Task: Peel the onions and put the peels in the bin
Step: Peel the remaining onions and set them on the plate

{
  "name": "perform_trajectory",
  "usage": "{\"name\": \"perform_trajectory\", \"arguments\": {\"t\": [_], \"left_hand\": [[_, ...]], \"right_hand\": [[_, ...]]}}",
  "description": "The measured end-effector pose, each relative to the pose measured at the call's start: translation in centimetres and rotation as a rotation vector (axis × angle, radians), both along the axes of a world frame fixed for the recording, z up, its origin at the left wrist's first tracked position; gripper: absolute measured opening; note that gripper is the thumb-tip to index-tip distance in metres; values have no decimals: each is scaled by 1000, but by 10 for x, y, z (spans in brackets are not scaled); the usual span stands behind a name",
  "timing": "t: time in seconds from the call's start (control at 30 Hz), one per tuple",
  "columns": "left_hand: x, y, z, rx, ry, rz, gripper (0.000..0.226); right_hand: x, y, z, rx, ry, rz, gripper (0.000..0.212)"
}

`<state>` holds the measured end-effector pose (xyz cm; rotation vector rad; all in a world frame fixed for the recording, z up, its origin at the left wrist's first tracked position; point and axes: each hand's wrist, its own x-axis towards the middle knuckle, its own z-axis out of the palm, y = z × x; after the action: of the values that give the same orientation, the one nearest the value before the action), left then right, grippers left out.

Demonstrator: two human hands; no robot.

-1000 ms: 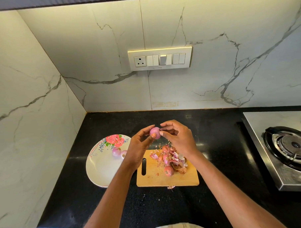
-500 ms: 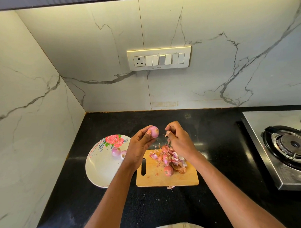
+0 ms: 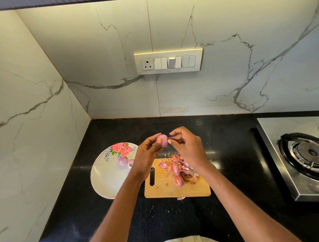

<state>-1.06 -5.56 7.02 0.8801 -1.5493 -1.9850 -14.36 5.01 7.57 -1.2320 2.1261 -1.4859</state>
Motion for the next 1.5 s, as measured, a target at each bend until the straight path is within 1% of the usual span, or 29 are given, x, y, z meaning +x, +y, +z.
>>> {"name": "perform_trajectory", "arguments": {"t": [0.07, 0.17, 0.3, 0.37, 0.43, 0.47, 0.57, 0.63, 0.7, 0.83, 1.07, 1.17, 1.27, 1.5], "left_hand": [[0, 0, -1, -28, -21, 4, 38], [1, 1, -4, -25, -31, 6, 37], [1, 7, -3, 28, -8, -4, 50], [1, 5, -1, 39, -11, 15, 43], [2, 0, 0, 92, -1, 50, 28], [3, -2, -1, 123, 2, 66, 24], [3, -4, -3, 180, -7, 99, 27], [0, -3, -3, 194, -17, 97, 27], [-1, -2, -2, 187, -31, 94, 25], [1, 0, -3, 166, -61, 90, 24], [0, 2, 1, 57, -107, 18, 27], [-2, 5, 5, -1, -99, -21, 39], [-1, 2, 1, -29, -107, -30, 28], [-3, 1, -4, -57, -130, -53, 33]], "right_hand": [[2, 0, 0, 9, 16, -22, 22], [7, -1, 1, 24, 39, -36, 26], [8, 0, -1, 42, 117, -39, 25], [2, 1, -4, 44, 101, -68, 21], [-3, 2, -7, 62, 101, -71, 15], [-6, 3, -8, 84, 107, -57, 14], [-10, 4, -10, 151, 106, 14, 17], [-12, 6, -12, 175, 129, 39, 25], [-12, 7, -13, 187, 144, 51, 34], [-12, 7, -12, 178, 119, 45, 22], [-4, -1, -4, 31, 175, 98, 26], [-4, -2, -5, 12, 243, 103, 26], [-6, -1, -6, -7, 318, 119, 23], [-3, 0, -9, -14, 364, 120, 16]]}}
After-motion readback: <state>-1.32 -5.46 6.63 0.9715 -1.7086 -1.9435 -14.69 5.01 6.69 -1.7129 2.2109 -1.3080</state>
